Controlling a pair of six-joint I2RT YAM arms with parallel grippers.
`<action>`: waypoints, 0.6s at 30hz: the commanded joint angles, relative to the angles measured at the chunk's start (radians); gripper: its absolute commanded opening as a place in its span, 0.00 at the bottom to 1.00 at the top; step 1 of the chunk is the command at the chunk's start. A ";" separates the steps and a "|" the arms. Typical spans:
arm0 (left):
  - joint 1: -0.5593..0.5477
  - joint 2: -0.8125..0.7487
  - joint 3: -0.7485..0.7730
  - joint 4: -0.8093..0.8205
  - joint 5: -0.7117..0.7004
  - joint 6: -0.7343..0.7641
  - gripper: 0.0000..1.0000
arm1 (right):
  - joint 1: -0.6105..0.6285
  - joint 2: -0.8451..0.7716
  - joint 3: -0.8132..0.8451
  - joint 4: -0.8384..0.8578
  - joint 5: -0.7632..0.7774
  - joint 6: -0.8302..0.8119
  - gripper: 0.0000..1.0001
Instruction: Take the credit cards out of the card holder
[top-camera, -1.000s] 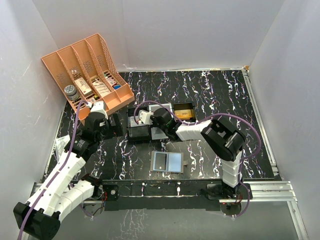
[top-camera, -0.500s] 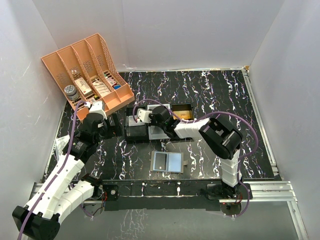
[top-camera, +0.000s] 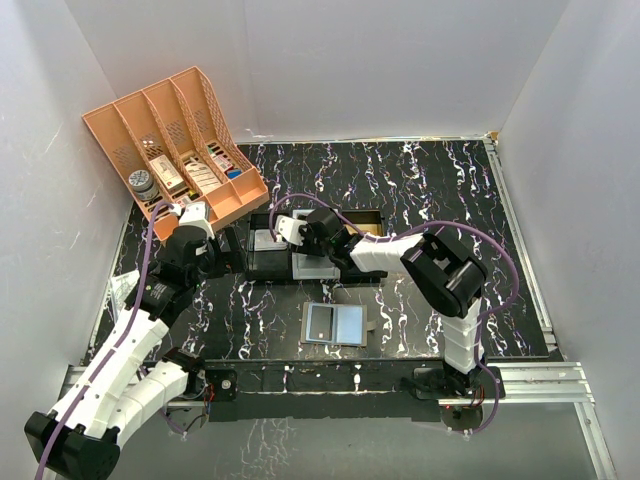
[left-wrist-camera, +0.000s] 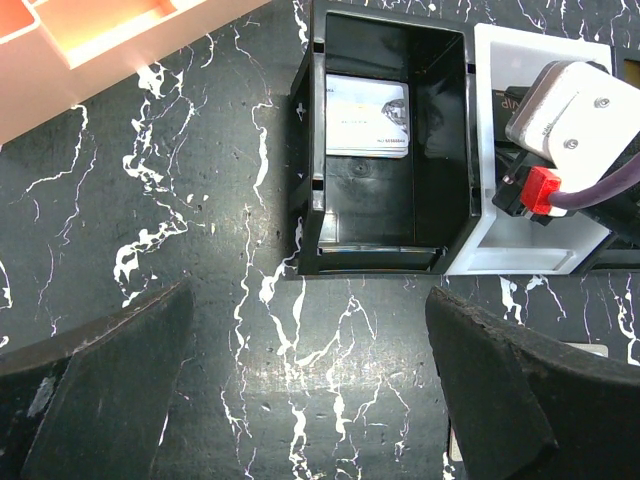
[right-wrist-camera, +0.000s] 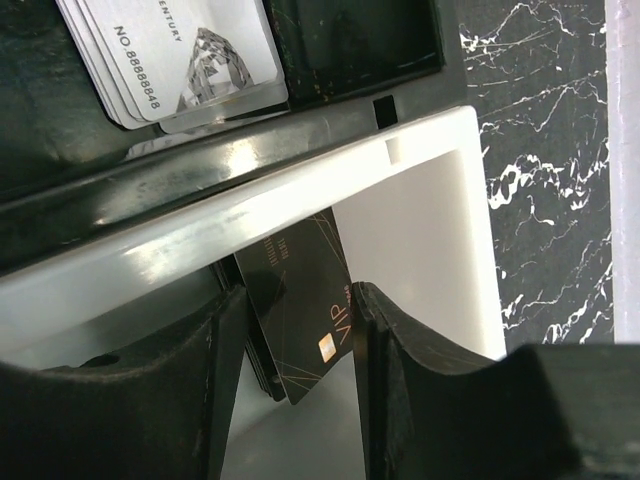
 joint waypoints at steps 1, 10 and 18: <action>0.003 -0.021 -0.005 0.008 0.004 0.013 0.99 | -0.008 -0.047 0.037 -0.012 -0.044 0.040 0.44; 0.003 -0.014 -0.004 0.006 0.010 0.013 0.99 | -0.021 -0.085 0.046 -0.015 -0.114 0.120 0.50; 0.003 -0.008 -0.005 0.008 0.024 0.013 0.99 | -0.030 -0.199 0.029 0.039 -0.100 0.289 0.52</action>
